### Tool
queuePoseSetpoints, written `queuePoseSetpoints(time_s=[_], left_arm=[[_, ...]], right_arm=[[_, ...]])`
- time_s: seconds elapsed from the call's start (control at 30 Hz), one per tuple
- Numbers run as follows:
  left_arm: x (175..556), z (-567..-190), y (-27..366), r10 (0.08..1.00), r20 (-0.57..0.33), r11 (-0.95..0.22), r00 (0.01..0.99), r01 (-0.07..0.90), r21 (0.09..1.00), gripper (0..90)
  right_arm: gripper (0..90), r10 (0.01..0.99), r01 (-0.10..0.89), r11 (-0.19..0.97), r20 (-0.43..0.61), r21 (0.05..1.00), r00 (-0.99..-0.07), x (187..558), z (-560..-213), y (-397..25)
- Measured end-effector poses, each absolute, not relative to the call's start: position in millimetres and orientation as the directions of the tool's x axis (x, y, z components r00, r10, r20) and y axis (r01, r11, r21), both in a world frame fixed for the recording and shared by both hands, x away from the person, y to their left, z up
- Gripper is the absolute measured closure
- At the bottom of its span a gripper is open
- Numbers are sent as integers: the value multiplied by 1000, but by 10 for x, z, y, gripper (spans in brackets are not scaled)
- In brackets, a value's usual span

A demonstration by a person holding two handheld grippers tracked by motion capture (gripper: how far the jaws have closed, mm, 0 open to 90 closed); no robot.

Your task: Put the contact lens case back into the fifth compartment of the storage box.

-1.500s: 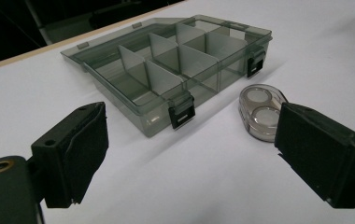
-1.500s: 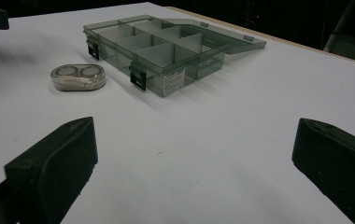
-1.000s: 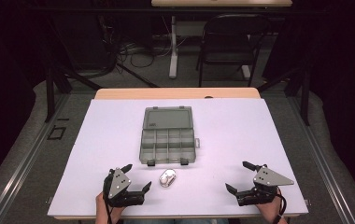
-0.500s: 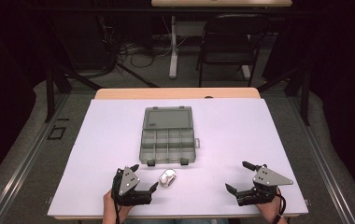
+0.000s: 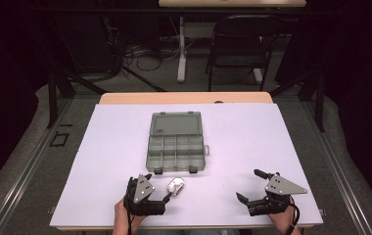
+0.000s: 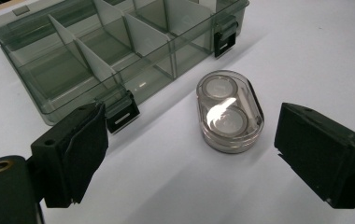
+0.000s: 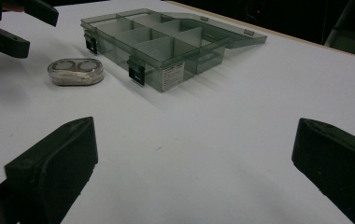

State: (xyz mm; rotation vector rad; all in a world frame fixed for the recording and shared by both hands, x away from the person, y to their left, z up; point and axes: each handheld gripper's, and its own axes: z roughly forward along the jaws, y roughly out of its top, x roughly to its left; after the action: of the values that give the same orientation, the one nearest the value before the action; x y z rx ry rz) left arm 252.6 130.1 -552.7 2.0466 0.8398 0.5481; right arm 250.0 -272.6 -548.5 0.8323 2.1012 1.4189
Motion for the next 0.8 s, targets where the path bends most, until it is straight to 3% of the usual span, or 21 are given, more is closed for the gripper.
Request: queuePoseSetpoints(time_s=[0.8], left_arm=[[2599, -5566, 1041, 709, 73, -485, 701, 410, 773, 102]], right_arm=[[0, 704, 222, 284, -46, 933, -708, 2500, -5487, -2727]])
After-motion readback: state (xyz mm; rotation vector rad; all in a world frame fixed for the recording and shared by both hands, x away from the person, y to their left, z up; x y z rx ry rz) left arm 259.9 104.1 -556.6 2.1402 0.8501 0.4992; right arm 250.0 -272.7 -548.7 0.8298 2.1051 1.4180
